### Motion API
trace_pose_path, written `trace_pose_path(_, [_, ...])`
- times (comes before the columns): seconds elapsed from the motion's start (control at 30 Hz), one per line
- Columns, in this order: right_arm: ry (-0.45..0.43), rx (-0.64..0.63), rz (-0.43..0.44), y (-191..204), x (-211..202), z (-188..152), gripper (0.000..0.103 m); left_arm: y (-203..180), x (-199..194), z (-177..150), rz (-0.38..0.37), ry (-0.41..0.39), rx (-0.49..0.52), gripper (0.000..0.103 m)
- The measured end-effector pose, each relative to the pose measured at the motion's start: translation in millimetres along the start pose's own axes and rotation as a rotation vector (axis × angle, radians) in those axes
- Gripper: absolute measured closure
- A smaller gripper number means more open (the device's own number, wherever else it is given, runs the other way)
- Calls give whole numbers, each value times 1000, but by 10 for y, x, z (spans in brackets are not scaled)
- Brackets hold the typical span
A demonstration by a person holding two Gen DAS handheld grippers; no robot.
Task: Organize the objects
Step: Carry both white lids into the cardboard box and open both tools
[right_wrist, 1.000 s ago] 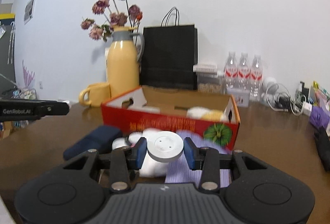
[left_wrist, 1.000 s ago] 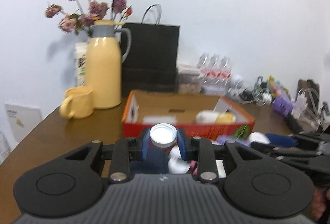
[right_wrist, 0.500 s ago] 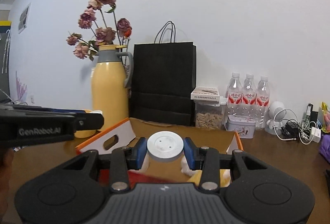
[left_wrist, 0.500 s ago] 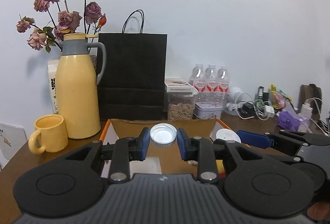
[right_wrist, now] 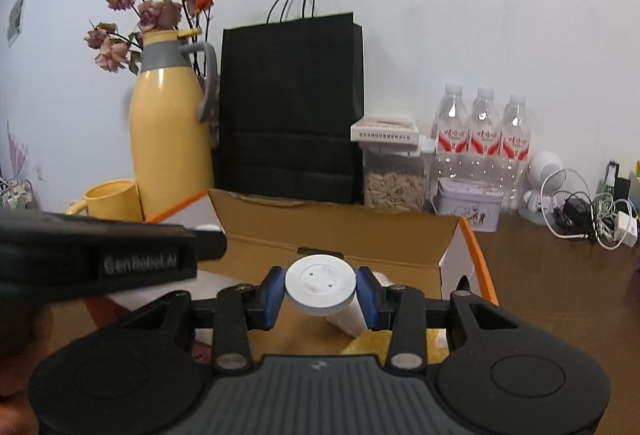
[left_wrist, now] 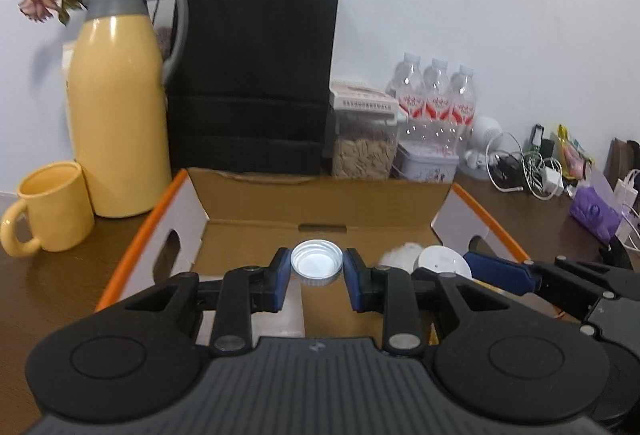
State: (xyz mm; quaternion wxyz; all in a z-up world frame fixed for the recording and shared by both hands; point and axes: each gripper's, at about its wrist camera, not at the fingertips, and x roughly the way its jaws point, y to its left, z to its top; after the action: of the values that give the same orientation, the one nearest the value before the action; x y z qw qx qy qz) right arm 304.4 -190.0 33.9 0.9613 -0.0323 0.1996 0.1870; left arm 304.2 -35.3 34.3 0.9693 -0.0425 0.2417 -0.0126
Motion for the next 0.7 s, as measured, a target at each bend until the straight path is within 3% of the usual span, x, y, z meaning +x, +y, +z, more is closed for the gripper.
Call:
trace_pose_path(0.23, [53, -9, -7, 21, 108, -64, 65, -13, 43, -45, -7, 18, 8, 73])
trace_pose_path(0.27, [66, -8, -4, 19, 125, -71, 65, -17, 53, -51, 0, 20, 11, 70])
trace_pose_path(0.3, [78, -8, -3, 15, 138, -79, 65, -22, 62, -61, 7, 23, 17, 53])
trace_pose_path(0.33, [81, -8, -8, 16, 140, -83, 64, -33, 64, -55, 12, 23, 20, 43])
trace_pose_path(0.37, [80, -8, -18, 16, 132, -85, 56, -36, 59, -53, 15, 17, 21, 26])
trace_pose_path(0.4, [73, -6, -28, 12, 116, -82, 38, -31, 41, -50, 18, 4, 20, 10])
trace_pose_path(0.43, [60, -3, -36, 5, 92, -79, 27, -27, 27, -40, 18, -9, 15, 1])
trace_pose_path(0.47, [48, -1, -41, -2, 67, -72, 9, -17, 5, -33, 19, -31, 4, 0])
trace_pose_path(0.5, [39, -1, -45, -6, 43, -66, 2, -9, -6, -26, 24, -38, -4, 0])
trace_pose_path(0.7, [38, 5, -64, -44, 9, -42, 0, 0, -10, -3, 44, -29, -10, 0])
